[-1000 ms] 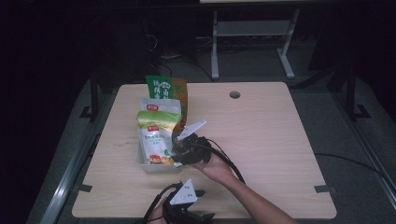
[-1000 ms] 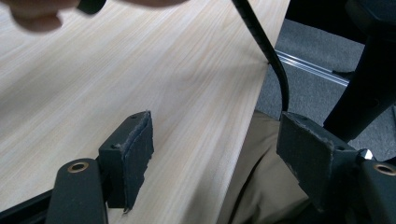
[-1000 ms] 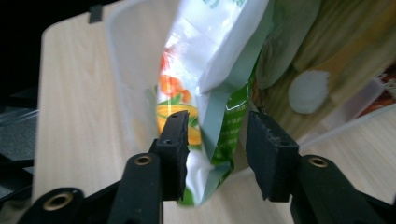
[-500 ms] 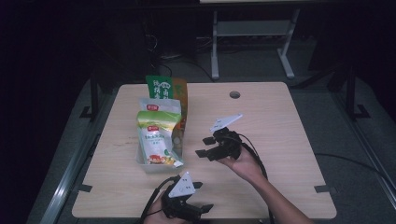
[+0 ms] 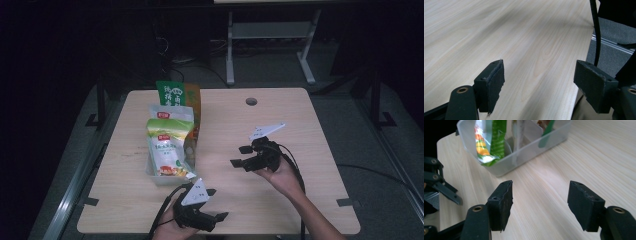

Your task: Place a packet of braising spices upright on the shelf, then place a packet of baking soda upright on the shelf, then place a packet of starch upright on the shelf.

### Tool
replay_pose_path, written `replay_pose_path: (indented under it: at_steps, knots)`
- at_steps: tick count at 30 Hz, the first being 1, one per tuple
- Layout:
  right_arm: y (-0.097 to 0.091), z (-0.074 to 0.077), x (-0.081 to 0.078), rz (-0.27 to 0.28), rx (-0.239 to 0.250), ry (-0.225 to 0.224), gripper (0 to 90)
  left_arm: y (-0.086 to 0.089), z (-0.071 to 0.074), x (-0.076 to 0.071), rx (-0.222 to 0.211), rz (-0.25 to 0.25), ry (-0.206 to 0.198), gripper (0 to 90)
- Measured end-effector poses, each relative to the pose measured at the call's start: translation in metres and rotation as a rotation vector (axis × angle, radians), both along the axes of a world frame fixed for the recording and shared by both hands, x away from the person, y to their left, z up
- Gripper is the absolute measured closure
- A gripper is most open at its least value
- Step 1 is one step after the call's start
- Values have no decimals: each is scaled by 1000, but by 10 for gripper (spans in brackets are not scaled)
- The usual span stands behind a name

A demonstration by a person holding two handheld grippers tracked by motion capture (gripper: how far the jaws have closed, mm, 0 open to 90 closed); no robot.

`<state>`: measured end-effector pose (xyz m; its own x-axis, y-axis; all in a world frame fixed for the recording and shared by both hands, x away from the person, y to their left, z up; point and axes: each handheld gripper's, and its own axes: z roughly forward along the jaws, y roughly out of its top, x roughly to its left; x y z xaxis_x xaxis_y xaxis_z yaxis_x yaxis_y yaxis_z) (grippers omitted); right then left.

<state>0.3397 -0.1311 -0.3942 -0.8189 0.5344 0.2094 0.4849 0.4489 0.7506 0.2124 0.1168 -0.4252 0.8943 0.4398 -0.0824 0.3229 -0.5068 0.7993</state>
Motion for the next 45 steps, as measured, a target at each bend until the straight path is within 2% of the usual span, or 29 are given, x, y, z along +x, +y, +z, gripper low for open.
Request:
replay_pose_path:
  at_steps: [2,7,10,14,22,24,30,35,45]
  knots:
    - [-6,-1,-1,-9,4,10,358,0,1,1,4,0,-3,237]
    - [-20,-3,-3,-33,-32,15,363,0,0,2,6,-4,-3,236]
    - [-29,-4,-5,-51,-33,30,369,0,0,1,7,-4,-4,236]
    - [-42,-8,-8,-66,-45,26,357,-1,-1,1,0,-4,-2,236]
    - [-78,-20,-21,-140,-53,60,331,-2,-1,0,-4,-11,-4,234]
    - [-86,-22,-25,-154,-57,54,331,-2,-1,0,-5,-11,0,234]
    - [-102,-27,-37,-188,-52,60,327,-2,0,1,2,-13,-4,234]
    - [-113,-32,-45,-220,-37,88,322,-2,-1,2,1,-12,1,234]
    - [-134,-47,-62,-253,-24,112,313,-4,-2,1,5,-17,3,233]
